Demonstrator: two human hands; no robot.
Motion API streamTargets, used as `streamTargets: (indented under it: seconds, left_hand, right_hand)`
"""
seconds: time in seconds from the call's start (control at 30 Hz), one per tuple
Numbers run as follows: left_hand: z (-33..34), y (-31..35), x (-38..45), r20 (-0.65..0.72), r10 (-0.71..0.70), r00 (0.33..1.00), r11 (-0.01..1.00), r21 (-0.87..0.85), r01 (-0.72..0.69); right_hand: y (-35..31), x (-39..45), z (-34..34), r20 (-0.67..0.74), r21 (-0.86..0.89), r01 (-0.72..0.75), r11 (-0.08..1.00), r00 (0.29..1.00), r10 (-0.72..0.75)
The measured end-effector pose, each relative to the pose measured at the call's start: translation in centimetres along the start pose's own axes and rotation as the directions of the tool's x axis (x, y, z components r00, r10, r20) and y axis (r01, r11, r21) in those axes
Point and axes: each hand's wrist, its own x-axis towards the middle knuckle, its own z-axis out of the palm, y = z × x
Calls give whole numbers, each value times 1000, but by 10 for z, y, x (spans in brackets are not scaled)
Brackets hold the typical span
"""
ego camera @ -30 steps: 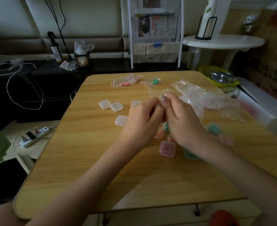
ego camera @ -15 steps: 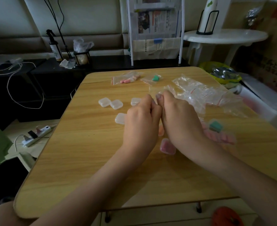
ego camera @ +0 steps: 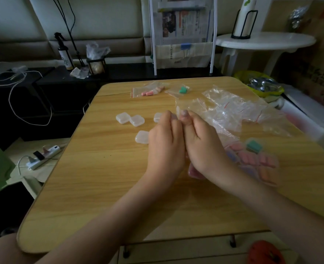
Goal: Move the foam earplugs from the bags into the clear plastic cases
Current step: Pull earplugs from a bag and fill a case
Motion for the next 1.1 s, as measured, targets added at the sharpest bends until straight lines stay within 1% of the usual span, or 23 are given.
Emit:
streamTargets:
  seconds: [0.1,0.23,0.3,0.37,0.5,0.6,0.7,0.73,0.8,0.87,0.9,0.93,1.0,1.03,1.07,1.1]
  left_hand:
    - [1,1,-1,8,18,1000,999,-37,-18]
    - [1,3,-1,24,38,999,997,-63,-36]
    - [1,2,0,17,14,1000,999,-51,-13]
    - [1,0,0,4,-3,1000,1000,-4,3]
    - [0,-4,1,-46,-13,999,996,85,17]
    - [0,-5,1,-59,24,998,991,136,-16]
    - [-1,-4,2,-46,13,999,991,132,-7]
    - [-1,-4,3,-48,5,999,992,127,2]
    - [-3,-5,4,-52,4,999,993,119,2]
    - [-3,-4,4,-52,40,998,992,123,-33]
    - [-3,-4,4,-54,66,996,989,133,-58]
    - [-3,-4,3,-56,88,995,986,148,-79]
    - [-3,-5,3,-55,132,990,975,188,-119]
    - [-3,-7,4,-48,168,985,963,220,-154]
    - [-4,-7,3,-38,222,974,944,260,-205]
    - [-5,-8,3,-24,289,957,914,303,-268]
  right_hand:
    - [0,-1,-1,-19,-62,91,994,996,-93]
    - [3,-1,-1,-39,-85,163,983,985,-166]
    - [4,0,-2,-74,-143,182,973,978,-194]
    - [7,2,-2,-88,-230,184,956,974,-208]
    - [12,4,-5,-77,-468,192,862,964,-256]
    - [11,6,-10,-85,-564,181,806,958,-274]
    - [10,8,-17,-94,-603,212,769,938,-333]
    - [10,9,-19,-83,-600,244,762,928,-362]
    - [12,12,-24,-13,-572,361,737,894,-448]
    - [16,15,-29,77,-592,475,651,838,-541]
    - [17,16,-30,107,-614,502,609,817,-567]
    - [20,18,-31,127,-625,508,593,815,-565]
    - [25,21,-31,179,-612,491,620,850,-496]
    - [26,21,-31,228,-594,487,640,865,-447]
    - [27,21,-30,281,-554,477,682,878,-386]
    - [27,21,-30,323,-489,443,751,892,-316]
